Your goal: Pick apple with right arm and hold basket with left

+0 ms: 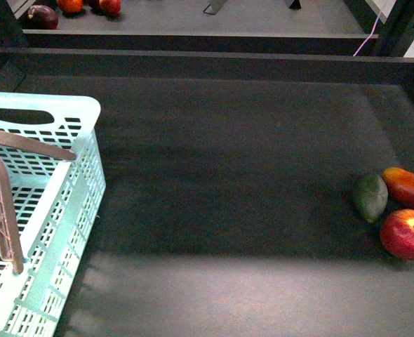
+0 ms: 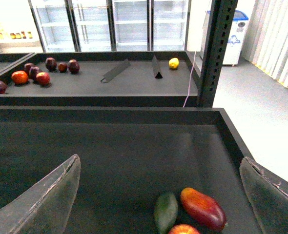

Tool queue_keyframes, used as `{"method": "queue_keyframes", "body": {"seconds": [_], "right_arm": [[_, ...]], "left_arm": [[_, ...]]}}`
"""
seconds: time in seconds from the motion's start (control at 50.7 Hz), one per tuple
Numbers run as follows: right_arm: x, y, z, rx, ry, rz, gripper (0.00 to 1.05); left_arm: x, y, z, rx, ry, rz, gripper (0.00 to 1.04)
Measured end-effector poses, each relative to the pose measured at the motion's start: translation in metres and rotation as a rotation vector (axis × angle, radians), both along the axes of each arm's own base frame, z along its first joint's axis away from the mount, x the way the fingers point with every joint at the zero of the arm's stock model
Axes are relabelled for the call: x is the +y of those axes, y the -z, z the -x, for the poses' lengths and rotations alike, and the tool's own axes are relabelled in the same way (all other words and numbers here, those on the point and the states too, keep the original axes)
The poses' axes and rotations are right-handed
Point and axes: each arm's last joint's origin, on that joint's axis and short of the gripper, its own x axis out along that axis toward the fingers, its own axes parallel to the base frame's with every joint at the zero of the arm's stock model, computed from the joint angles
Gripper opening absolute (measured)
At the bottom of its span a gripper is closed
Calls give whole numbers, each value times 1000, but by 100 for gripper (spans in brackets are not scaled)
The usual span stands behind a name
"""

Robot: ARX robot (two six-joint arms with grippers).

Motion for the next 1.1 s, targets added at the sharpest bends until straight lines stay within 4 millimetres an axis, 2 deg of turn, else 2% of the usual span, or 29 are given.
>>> {"method": "queue_keyframes", "body": {"seconds": [0.631,0.769,0.887,1.025,1.104], "right_arm": [[0,0,0,0,0,0,96],[0,0,0,-1,-1,0,96],[0,0,0,0,-1,0,96],[0,0,0,-1,0,0,96],[0,0,0,-1,0,0,96]], "left_arm": [[0,0,0,0,0,0,98],[2,4,-2,296,-130,47,98],[5,3,-11,354,-112,166,98],[16,-13,-28,332,-117,370,98],[31,-17,-49,356,-142,600,98]]}}
